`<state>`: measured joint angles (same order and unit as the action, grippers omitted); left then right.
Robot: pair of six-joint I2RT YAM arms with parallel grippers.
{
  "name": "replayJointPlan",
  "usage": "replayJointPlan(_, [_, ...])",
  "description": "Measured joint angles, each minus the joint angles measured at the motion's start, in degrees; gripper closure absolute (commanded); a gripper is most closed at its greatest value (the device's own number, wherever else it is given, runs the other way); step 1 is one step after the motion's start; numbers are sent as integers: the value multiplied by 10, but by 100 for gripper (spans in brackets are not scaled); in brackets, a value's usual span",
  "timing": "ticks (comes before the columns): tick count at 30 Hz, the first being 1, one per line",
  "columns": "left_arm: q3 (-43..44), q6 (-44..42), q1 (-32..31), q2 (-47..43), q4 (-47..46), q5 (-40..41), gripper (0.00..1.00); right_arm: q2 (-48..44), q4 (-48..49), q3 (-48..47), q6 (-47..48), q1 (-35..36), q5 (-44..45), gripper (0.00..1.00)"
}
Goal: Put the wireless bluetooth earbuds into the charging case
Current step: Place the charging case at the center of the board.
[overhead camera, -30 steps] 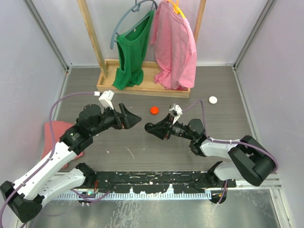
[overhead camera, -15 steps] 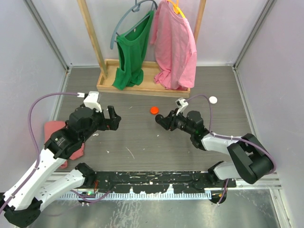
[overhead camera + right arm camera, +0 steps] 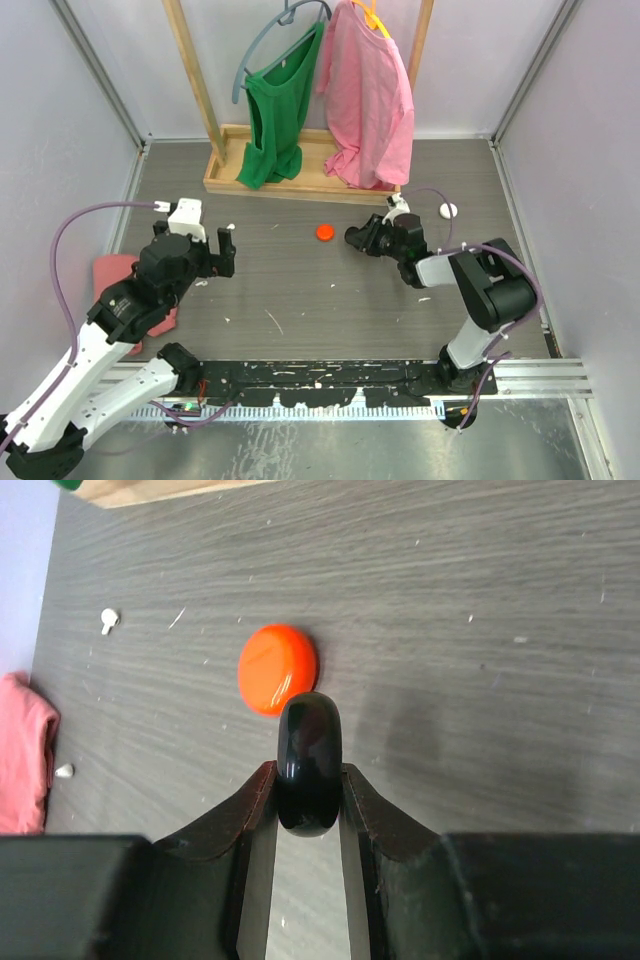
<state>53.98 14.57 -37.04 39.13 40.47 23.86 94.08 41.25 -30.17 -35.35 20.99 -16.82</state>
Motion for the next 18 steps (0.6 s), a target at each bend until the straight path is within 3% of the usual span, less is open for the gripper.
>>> replayJointPlan(8, [-36,-7,8,-36,-3,36,2,98,-2,-75,-30,-5,-4,74])
replayJointPlan(18, [-40,-7,34,-44,-3,37,2,140,-21,-114,-54,-6,-28,58])
